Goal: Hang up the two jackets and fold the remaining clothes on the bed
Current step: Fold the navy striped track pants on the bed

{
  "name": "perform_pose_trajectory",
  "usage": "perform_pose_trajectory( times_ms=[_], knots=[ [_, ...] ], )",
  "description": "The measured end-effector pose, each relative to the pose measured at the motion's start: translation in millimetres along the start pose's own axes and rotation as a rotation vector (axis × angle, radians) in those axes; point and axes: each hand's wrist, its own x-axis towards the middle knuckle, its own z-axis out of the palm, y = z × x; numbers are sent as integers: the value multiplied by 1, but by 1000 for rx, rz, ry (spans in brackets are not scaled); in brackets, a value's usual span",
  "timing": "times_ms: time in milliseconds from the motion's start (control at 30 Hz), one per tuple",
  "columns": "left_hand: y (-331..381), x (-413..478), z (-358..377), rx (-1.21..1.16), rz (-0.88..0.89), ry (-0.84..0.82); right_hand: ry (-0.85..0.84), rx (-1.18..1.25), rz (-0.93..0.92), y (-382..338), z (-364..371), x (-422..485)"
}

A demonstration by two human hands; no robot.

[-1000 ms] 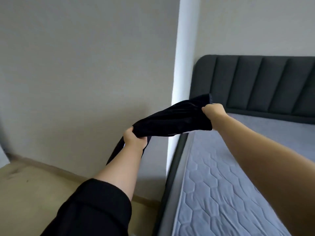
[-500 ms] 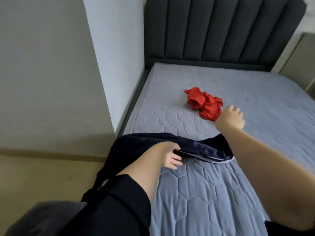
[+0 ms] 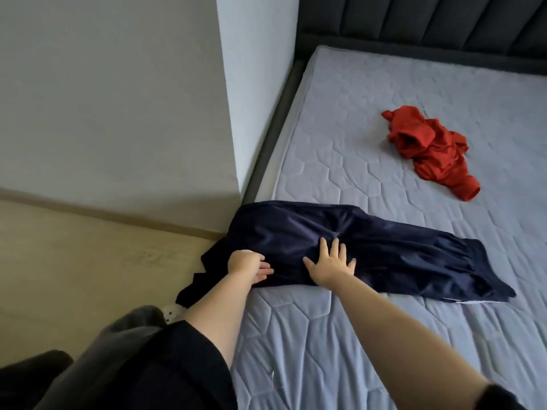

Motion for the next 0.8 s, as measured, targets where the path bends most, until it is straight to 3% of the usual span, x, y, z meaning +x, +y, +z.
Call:
perform_pose_trajectory(
  times_ms=[167, 267, 333, 467, 533, 600, 633, 700, 800],
  knots=[
    [-7, 35, -49, -140, 46, 309, 53, -76, 83, -9, 18, 16],
    [-21, 45, -66, 203, 43, 474, 61, -65, 112, -16, 17, 20],
    [-31, 50, -71, 316, -46, 490, 125, -76, 99, -17, 20, 17],
    [-38, 55, -71, 139, -208, 324, 337, -121, -150, -19, 33, -2],
    [-35, 49, -63, 415, -23, 438, 360, -72, -264, -20, 39, -13],
    [-28, 39, -48, 850, 422, 497, 360, 105, -322, -18, 40, -23],
    [-25, 35, -38, 978, 639, 434, 373, 265, -312, -15, 38, -28],
    [-21, 28, -22, 1186, 841, 243, 477, 658, -133, -10, 29, -34],
    [-31, 26, -14, 1420, 919, 129, 627, 1089, 297, 9, 13, -32]
  ],
)
